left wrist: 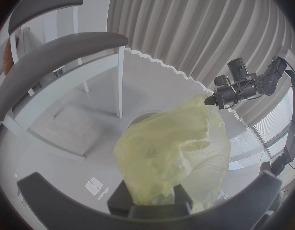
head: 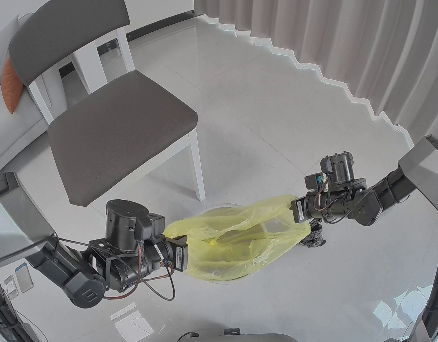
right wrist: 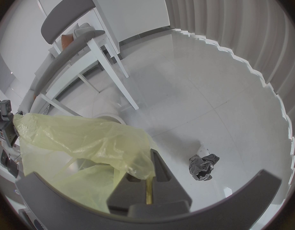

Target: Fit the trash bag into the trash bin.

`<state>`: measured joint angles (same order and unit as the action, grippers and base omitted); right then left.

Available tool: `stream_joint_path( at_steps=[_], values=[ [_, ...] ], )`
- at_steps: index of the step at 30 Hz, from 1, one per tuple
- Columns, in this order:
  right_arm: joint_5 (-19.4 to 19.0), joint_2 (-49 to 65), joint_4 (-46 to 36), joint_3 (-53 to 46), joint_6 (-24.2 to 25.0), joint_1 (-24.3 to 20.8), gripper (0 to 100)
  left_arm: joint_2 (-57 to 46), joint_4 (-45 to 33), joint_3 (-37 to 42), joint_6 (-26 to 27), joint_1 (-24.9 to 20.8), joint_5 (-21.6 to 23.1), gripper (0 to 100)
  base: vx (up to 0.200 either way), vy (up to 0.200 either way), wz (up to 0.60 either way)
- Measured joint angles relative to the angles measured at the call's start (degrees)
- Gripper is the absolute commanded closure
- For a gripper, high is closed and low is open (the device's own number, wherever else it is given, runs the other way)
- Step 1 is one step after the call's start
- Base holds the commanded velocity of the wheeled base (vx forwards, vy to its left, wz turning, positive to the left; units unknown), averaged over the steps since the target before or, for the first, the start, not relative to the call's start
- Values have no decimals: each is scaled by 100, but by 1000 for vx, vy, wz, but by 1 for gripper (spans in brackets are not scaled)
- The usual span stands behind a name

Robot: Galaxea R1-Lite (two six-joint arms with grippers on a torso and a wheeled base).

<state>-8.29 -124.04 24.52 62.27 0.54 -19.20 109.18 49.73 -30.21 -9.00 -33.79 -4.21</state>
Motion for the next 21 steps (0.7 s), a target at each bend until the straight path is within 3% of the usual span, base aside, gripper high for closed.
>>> stream_joint_path(
  at_steps=[6,21],
  values=[
    [-2,-93,358,-522,-206,40,100,-39,85,345,-112,-154,-17,100,0,0,0],
    [-5,373,369,-1076,-404,187,100,-330,283,836,-241,-346,-69,100,0,0,0]
  ],
)
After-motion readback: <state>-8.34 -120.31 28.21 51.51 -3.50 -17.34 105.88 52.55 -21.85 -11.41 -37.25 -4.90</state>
